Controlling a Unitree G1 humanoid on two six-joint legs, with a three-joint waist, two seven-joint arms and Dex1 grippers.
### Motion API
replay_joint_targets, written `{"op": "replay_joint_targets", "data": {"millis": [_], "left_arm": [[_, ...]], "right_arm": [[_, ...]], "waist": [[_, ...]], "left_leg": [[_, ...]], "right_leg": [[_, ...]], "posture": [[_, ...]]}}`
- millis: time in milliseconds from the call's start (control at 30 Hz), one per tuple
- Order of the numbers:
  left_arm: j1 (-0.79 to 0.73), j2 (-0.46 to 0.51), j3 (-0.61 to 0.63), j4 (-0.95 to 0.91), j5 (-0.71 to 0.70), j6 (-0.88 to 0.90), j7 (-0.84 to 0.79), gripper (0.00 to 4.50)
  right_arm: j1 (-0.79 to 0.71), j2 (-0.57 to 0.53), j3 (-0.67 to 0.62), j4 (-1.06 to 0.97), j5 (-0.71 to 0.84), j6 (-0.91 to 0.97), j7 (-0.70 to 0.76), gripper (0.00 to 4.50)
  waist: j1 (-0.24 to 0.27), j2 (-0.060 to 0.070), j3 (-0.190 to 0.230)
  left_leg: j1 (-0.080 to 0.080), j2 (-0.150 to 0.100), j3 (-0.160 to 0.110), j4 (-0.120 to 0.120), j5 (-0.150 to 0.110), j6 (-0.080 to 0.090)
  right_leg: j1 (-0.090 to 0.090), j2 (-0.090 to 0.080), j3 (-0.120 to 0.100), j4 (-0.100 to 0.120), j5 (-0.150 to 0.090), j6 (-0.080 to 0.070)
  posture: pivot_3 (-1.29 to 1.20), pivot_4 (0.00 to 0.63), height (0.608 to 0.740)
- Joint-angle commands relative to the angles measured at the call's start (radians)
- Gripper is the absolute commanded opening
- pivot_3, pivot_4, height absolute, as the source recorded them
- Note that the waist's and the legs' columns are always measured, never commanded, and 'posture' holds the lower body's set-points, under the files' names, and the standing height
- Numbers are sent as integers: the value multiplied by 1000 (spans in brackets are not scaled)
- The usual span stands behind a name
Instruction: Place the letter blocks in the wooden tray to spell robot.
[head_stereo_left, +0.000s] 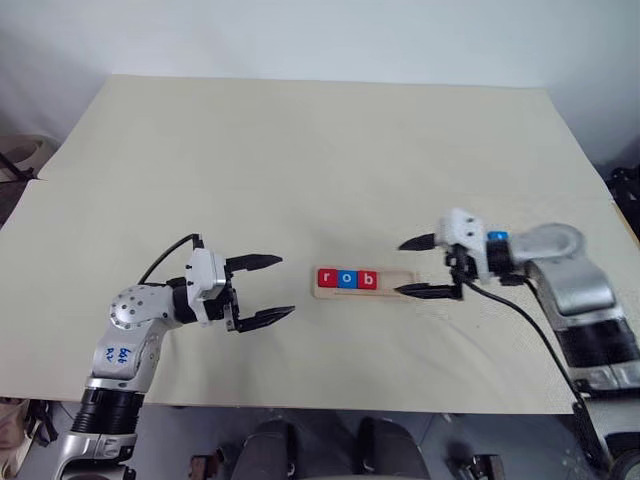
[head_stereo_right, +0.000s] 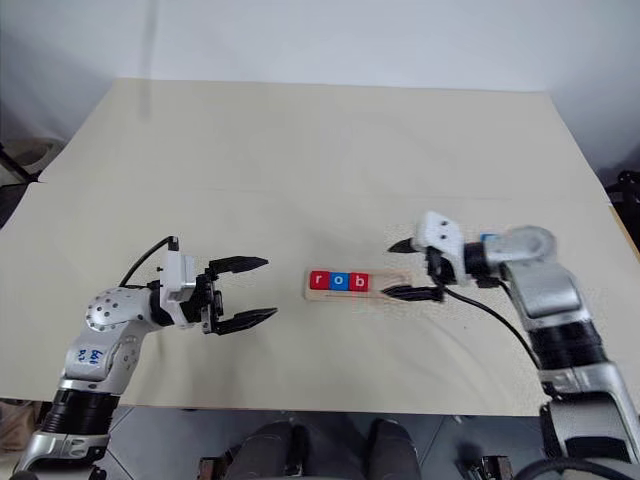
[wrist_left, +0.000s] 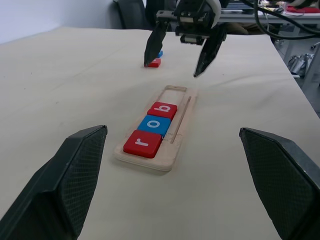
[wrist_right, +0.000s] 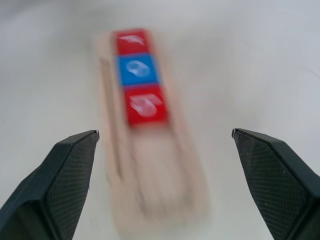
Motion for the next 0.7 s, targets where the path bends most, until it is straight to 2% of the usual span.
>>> {"op": "replay_joint_targets", "data": {"millis": [33, 167, 367, 533, 700], "left_arm": [[-9, -10, 7, 19, -13, -10, -7, 4500], [-39, -17, 11, 75, -20, 23, -7, 4500], [-104, -22, 20, 160, -11, 32, -15, 4500], [-140, -31, 6, 205, -4, 15, -45, 4500], [-154, -39, 8, 217, -3, 5, -56, 4500]], "right_arm": [[147, -21, -180, -130, 57, -36, -95, 4460], [475, 69, -468, -298, 130, -101, -220, 4460], [811, 290, -668, -462, 187, -212, -382, 4460], [951, 441, -683, -480, 167, -317, -492, 4460], [940, 454, -640, -450, 153, -370, -542, 4460]], "waist": [[6, 0, 0], [13, 0, 0], [10, 0, 0], [-1, 1, -1], [-11, 2, -1]], "left_leg": [[0, 0, 0, 0, 0, 0], [0, 0, 1, 0, 0, 0], [2, 0, 1, -1, 0, 0], [4, 0, 2, -2, 0, 0], [4, 1, 2, -2, 0, 0]], "right_leg": [[0, 0, 0, 0, 0, 0], [0, 0, 0, 0, 0, 0], [1, 0, 2, 0, 0, 0], [1, 1, 4, 0, 0, 0], [0, 1, 5, 1, 0, 0]], "posture": [[0, 150, 740], [0, 150, 740], [0, 150, 740], [0, 150, 740], [0, 150, 740]]}}
